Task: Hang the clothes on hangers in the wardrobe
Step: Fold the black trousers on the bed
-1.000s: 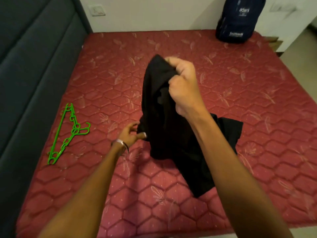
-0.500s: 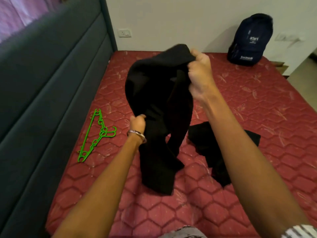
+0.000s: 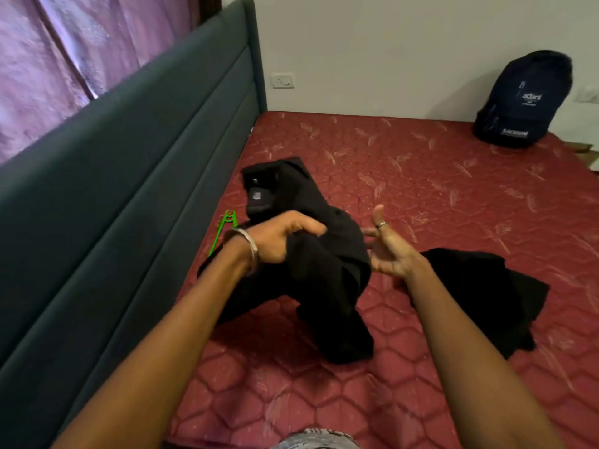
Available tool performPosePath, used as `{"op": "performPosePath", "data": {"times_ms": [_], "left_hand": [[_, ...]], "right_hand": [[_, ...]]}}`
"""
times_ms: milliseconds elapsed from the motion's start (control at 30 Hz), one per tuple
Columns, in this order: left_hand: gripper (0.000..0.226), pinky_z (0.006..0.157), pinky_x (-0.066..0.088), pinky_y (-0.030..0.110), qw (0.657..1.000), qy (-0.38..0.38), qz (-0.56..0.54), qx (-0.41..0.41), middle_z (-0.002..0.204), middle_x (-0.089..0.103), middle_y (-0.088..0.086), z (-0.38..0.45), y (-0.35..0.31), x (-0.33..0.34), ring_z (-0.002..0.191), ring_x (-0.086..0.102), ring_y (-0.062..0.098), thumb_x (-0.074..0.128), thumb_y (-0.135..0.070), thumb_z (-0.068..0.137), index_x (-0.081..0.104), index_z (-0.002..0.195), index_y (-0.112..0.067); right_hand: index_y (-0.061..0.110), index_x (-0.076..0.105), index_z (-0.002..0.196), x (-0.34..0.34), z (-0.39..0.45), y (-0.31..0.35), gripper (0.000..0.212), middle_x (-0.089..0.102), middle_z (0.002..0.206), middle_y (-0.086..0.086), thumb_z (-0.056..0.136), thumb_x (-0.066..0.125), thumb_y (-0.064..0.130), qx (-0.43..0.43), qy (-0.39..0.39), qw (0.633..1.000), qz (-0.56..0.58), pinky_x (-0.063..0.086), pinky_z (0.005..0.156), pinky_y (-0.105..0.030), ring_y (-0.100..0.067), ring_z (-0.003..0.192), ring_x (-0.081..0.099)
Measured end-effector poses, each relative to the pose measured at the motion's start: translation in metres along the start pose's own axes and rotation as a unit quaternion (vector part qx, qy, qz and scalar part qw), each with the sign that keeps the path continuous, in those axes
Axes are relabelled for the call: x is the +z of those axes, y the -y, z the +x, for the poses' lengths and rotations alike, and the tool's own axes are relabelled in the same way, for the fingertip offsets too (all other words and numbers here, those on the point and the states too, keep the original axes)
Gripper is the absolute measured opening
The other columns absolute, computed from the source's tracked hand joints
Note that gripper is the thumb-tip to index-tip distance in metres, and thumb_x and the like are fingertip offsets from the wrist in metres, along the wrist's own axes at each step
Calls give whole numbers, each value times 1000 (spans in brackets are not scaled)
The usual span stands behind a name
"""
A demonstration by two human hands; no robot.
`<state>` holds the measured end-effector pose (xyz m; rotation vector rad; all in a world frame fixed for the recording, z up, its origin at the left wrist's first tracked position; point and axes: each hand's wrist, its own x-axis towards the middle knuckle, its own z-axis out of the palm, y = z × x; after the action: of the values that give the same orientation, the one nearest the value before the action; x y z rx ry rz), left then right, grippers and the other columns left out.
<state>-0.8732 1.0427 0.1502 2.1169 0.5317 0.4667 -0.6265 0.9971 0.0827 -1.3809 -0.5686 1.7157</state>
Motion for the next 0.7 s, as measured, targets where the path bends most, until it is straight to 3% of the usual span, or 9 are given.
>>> {"op": "performPosePath", "data": {"times_ms": [67, 200, 267, 367, 433, 467, 533, 600, 700], "left_hand": [[39, 91, 42, 14, 993, 58, 96, 33, 104, 66, 4, -8, 1, 19, 101, 59, 3, 49, 5, 71, 68, 105, 4], [41, 92, 48, 36, 950, 170, 260, 5, 113, 68, 5, -34, 21, 43, 109, 60, 25, 48, -4, 77, 67, 113, -13], [53, 103, 38, 44, 912, 240, 321, -87, 137, 52, 1, -49, 32, 52, 129, 44, 24, 50, -4, 84, 52, 133, -22], [84, 116, 14, 43, 900, 322, 202, -211, 158, 14, -2, -74, 48, 54, 145, 6, 15, 65, -5, 81, 21, 150, -25], [74, 111, 30, 30, 934, 247, 33, -257, 146, 39, -4, -85, 58, 41, 132, 34, 6, 73, -6, 78, 39, 143, -14], [51, 94, 45, 25, 947, 145, -59, -279, 122, 61, -3, -84, 56, 33, 108, 56, 4, 75, -7, 77, 58, 125, -7], [22, 60, 45, 15, 932, -165, -134, -292, 76, 67, -7, -73, 53, 22, 64, 58, 2, 81, -12, 70, 66, 86, -11], [64, 73, 44, 13, 881, -376, -102, -270, 97, 59, -1, -56, 58, 13, 84, 55, 6, 91, -23, 55, 51, 104, -14], [139, 108, 35, 34, 893, -349, -132, -253, 150, 28, 2, -30, 71, 12, 135, 33, 15, 94, -46, 32, 9, 142, -38]], "right_hand": [[8, 57, 124, 34, -3, -19, 105, 68, 110, -11, 44, 74, 73, 0, 13, 1000, -16, 44, 102, -51, -29, 102, 64], [2, 61, 86, 87, 9, -28, 14, 71, 64, -3, 94, 51, 9, -42, 52, 998, -18, 55, 65, -22, -13, 59, 67], [0, 61, 90, 98, 20, -29, 8, 72, 69, -4, 86, 56, -6, -80, 29, 996, -24, 56, 61, -24, -14, 60, 68], [-1, 60, 94, 88, 21, -28, 15, 73, 75, -5, 79, 57, -3, -132, 33, 989, 64, 57, 61, -25, -16, 66, 70], [-1, 60, 100, 77, 14, -21, 25, 74, 87, -9, 77, 62, 7, -156, 78, 980, 96, 57, 67, -29, -20, 77, 72], [-1, 62, 103, 73, 12, -13, 32, 74, 92, -10, 75, 69, 13, -166, 95, 976, 101, 58, 70, -31, -22, 82, 71], [3, 69, 99, 68, 10, -1, 37, 73, 95, -11, 68, 78, 19, -185, 104, 973, 92, 58, 74, -32, -23, 86, 71], [6, 73, 95, 73, 6, 7, 26, 73, 94, -10, 73, 71, 19, -204, 106, 968, 97, 58, 76, -33, -23, 87, 71], [-3, 59, 114, 84, -2, 12, 35, 70, 104, -14, 85, 57, 15, -216, 91, 962, 138, 58, 81, -37, -27, 97, 68]]}}
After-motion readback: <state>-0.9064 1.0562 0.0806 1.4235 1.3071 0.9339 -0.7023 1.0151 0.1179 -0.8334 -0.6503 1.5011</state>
